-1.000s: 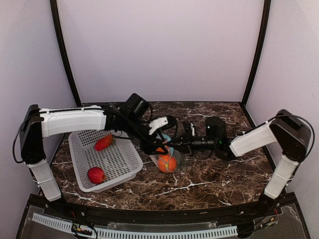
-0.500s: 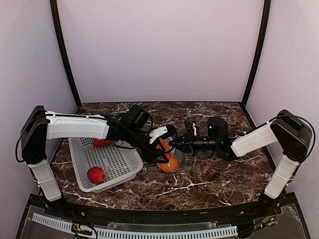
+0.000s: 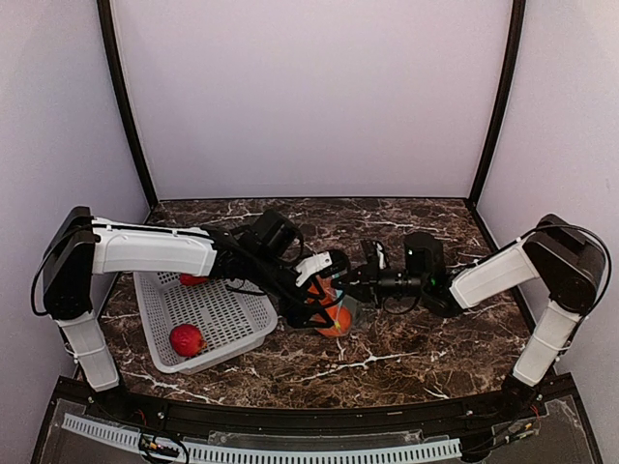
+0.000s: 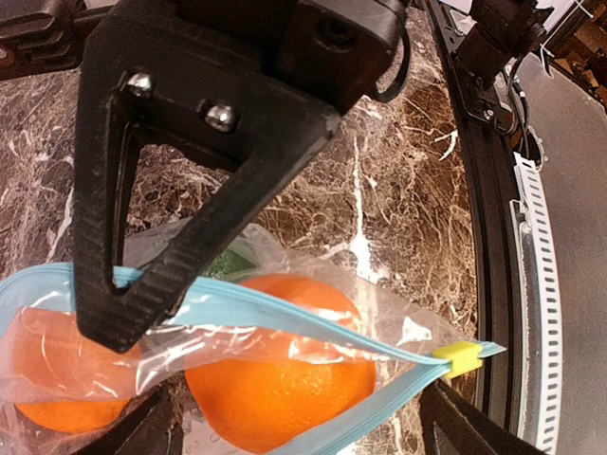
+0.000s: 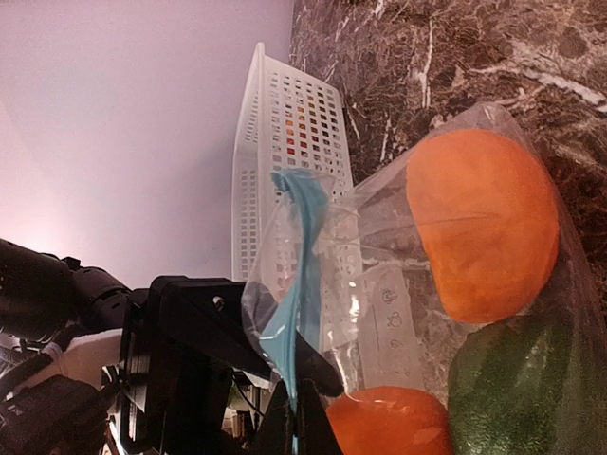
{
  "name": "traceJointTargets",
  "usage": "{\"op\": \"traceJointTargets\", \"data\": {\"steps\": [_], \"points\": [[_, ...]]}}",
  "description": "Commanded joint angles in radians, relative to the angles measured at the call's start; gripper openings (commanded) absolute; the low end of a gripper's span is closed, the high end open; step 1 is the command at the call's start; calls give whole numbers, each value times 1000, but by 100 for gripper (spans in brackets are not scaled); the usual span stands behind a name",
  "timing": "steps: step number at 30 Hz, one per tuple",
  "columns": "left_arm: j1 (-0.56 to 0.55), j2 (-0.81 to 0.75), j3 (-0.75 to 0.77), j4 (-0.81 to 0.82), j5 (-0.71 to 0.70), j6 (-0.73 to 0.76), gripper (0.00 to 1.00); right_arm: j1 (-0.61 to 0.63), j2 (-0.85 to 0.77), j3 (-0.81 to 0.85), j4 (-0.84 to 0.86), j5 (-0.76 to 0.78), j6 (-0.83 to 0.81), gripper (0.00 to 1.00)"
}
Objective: Open the zip-top bag and remove the fake food
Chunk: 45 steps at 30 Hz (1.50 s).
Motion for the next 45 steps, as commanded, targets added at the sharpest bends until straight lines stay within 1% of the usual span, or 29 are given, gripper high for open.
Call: {"op": "traceJointTargets", "data": {"steps": [1, 9, 15, 21, 22, 26, 31, 35, 38, 41, 45], "points": [[-6, 19, -12, 33, -11, -38, 86, -12, -16, -50, -6, 30, -17, 0], [-6, -26, -2, 49, 14, -48, 84, -33, -2, -116, 13, 18, -18, 0], [-5, -33, -12, 90, 25, -88, 84, -25, -7, -73, 58, -21, -22, 0], [-5, -50, -84, 223, -92, -181, 79, -9, -72, 15, -28, -16, -80, 0], [-5, -51, -99, 266, -115, -201, 78, -7, -74, 27, -32, -18, -81, 0], [-5, -51, -121, 323, -165, -224, 77, 0, -77, 60, -37, -25, -77, 0], [-6, -63, -151, 374, -163, -229, 80, 13, -71, 63, -26, -30, -56, 0], [-6, -148, -194, 436, -186, -226, 80, 19, -71, 56, -21, -22, -52, 0], [-5, -176, -191, 416, -239, -219, 78, 19, -61, 57, -24, -18, -57, 0], [-6, -158, -158, 360, -266, -210, 77, 22, -40, 59, 0, -25, -43, 0], [-6, -99, -134, 351, -217, -216, 75, 23, -28, 66, 18, -22, -30, 0]]}}
